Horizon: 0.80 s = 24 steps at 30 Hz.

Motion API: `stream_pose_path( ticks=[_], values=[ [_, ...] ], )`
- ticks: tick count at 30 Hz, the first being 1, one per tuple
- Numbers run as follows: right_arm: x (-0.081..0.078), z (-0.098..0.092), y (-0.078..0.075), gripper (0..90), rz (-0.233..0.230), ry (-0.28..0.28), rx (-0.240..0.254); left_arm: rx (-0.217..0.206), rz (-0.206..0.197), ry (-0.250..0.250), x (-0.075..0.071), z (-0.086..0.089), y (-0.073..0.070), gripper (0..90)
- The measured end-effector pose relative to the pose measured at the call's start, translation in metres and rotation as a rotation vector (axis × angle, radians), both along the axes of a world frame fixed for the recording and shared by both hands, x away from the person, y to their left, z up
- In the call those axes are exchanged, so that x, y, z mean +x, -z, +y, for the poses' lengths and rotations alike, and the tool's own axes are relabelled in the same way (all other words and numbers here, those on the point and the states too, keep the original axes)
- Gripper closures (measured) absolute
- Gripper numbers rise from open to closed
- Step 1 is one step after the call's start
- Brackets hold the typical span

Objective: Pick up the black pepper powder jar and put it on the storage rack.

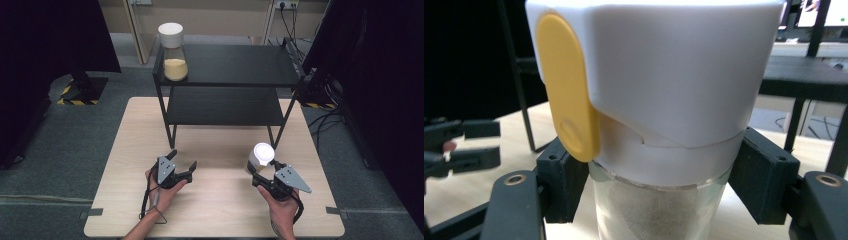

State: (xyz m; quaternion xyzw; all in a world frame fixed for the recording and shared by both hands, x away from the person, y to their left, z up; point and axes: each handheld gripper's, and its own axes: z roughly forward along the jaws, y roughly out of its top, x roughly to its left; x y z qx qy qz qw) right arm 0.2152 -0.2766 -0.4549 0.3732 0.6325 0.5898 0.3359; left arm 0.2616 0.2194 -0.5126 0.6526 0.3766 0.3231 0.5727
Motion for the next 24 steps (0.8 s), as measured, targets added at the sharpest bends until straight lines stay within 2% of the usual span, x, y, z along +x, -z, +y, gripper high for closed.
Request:
stream_pose_path(
  ticks=[16, 24],
  values=[
    [0.004, -0.006, -0.020, 30.9, -0.069, 0.051, 0.050, -0.004, 0.000, -0.003, 0.000, 0.000, 0.000, 12.6],
    [0.008, -0.008, -0.030, 30.9, -0.086, 0.062, 0.054, -0.004, 0.000, -0.004, 0.000, 0.000, 0.000, 12.7]
  ],
)
